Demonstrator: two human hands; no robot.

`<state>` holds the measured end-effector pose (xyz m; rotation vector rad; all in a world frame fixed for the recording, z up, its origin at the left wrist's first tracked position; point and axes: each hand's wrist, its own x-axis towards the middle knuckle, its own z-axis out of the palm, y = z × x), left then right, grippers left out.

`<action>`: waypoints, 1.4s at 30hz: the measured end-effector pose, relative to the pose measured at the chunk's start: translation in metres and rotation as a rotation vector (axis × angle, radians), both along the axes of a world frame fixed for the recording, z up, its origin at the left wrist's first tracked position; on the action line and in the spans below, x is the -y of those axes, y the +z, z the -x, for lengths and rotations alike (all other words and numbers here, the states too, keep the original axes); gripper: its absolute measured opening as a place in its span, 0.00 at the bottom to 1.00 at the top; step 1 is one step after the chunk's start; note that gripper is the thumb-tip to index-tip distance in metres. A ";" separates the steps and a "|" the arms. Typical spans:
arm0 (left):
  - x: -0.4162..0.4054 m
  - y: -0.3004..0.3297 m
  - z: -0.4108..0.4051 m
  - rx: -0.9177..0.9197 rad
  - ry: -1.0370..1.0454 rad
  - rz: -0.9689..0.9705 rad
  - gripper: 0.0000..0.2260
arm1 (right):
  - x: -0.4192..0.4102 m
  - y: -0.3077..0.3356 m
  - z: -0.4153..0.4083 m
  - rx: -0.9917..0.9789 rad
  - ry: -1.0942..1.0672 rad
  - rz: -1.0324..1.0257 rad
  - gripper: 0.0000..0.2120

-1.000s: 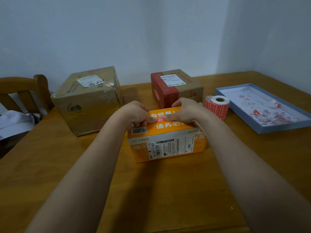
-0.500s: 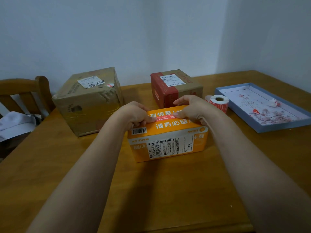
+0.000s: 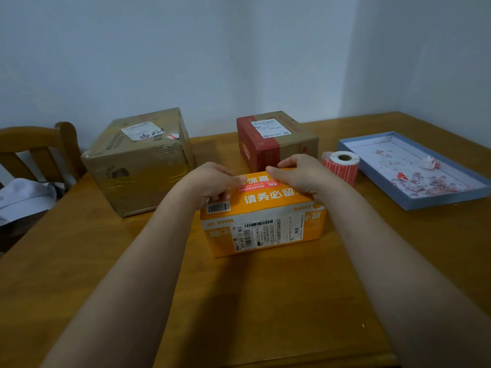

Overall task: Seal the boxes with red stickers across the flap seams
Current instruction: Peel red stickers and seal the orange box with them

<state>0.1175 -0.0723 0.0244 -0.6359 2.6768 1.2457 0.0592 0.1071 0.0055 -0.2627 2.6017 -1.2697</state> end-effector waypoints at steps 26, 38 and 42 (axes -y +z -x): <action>-0.011 0.008 -0.011 0.003 0.001 0.016 0.28 | 0.002 -0.003 -0.002 -0.142 0.051 -0.171 0.33; -0.003 0.002 -0.027 -0.251 0.329 -0.134 0.13 | -0.025 -0.009 0.002 -0.069 -0.260 0.390 0.17; 0.014 -0.002 -0.040 -0.297 0.487 -0.183 0.04 | -0.037 -0.020 -0.003 0.112 -0.343 0.461 0.16</action>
